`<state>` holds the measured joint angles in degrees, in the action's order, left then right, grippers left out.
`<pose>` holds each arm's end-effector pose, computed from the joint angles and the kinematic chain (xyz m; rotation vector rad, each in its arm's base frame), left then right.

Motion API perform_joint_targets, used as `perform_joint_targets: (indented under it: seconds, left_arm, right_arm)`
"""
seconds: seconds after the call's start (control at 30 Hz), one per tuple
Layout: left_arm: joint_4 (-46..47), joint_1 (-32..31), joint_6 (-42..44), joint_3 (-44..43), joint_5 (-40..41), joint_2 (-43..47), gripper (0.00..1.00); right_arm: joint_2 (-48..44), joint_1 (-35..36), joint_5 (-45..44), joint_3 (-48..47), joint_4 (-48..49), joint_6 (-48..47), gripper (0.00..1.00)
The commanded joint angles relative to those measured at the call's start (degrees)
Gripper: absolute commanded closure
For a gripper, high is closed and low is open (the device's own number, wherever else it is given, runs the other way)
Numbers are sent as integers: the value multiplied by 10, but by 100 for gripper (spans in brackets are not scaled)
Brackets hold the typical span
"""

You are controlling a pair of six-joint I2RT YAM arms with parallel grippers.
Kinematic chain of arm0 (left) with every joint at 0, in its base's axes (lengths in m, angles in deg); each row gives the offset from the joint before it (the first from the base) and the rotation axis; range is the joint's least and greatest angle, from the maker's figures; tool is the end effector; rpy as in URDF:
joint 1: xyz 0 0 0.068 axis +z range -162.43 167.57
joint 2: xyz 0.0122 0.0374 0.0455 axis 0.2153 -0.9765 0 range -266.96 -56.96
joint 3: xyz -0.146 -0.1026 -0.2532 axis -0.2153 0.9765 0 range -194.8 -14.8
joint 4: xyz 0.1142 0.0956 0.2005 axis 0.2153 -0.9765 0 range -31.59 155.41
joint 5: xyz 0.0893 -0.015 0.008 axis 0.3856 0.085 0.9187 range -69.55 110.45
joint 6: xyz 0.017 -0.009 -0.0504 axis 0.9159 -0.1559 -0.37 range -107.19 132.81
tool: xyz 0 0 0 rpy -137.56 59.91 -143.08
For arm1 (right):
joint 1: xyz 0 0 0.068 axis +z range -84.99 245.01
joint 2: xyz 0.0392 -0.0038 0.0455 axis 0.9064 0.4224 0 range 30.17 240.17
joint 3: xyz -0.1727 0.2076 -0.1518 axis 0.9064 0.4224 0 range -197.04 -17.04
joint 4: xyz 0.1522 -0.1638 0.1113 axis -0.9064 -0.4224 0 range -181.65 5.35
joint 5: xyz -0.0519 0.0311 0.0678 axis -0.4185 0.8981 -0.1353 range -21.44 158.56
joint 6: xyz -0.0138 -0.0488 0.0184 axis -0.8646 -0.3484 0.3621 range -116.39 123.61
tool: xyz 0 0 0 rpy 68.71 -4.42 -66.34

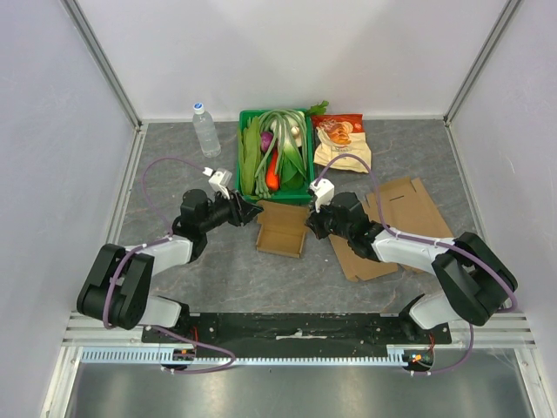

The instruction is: Fold the paper box

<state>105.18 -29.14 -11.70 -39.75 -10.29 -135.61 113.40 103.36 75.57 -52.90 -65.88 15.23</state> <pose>0.2323 -0.0887 0.2325 0.2711 1.8737 -0.9859 0.2184 0.1783 0.2307 -0.5680 2.0563 0.6528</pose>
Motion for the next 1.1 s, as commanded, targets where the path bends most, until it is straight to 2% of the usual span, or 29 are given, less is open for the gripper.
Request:
perform_joint_targets:
  seconds: [0.0, 0.33, 0.57, 0.7, 0.73, 0.77, 0.83, 0.9, 0.93, 0.97, 1.0, 1.03, 1.07]
  left_arm:
    - [-7, 3, 55, -32, -47, -25, 62]
    - [-90, -22, 104, -44, 1, -24, 63]
    - [-106, -33, 117, -48, 38, -19, 70]
    - [-111, -55, 118, -49, 73, -21, 79]
    - [-116, -63, 119, -56, 107, -20, 82]
    - [-134, -71, 115, -61, 128, -21, 93]
    - [-139, -100, 94, -60, 208, -9, 98]
    - [-153, -134, 70, -59, 283, 9, 98]
    - [-159, -144, 37, -59, 350, 16, 98]
    - [-160, -152, 24, -58, 374, 21, 98]
    - [-160, -175, 8, -56, 411, 33, 98]
    - [-160, -185, -18, -53, 470, 37, 98]
    - [-155, -195, -26, -52, 492, 41, 98]
  right_arm:
    - [2, -2, 13, -12, 9, -13, 100]
    - [2, -3, 13, -14, 6, -18, 100]
    - [0, -3, 18, -17, 1, -19, 100]
    - [4, -2, 14, -19, 2, -16, 100]
    - [5, -2, 11, -19, 10, -10, 100]
    - [5, 3, 3, -18, 16, 6, 100]
    - [5, 19, -59, -16, 25, 23, 100]
    - [1, 50, -171, -17, 26, 53, 100]
    - [-2, 59, -214, -18, 29, 67, 100]
    - [-3, 77, -247, -18, 32, 82, 100]
    - [-2, 86, -316, -19, 33, 111, 100]
    - [0, 95, -347, -23, 30, 126, 100]
    - [2, 113, -374, -33, 26, 137, 100]
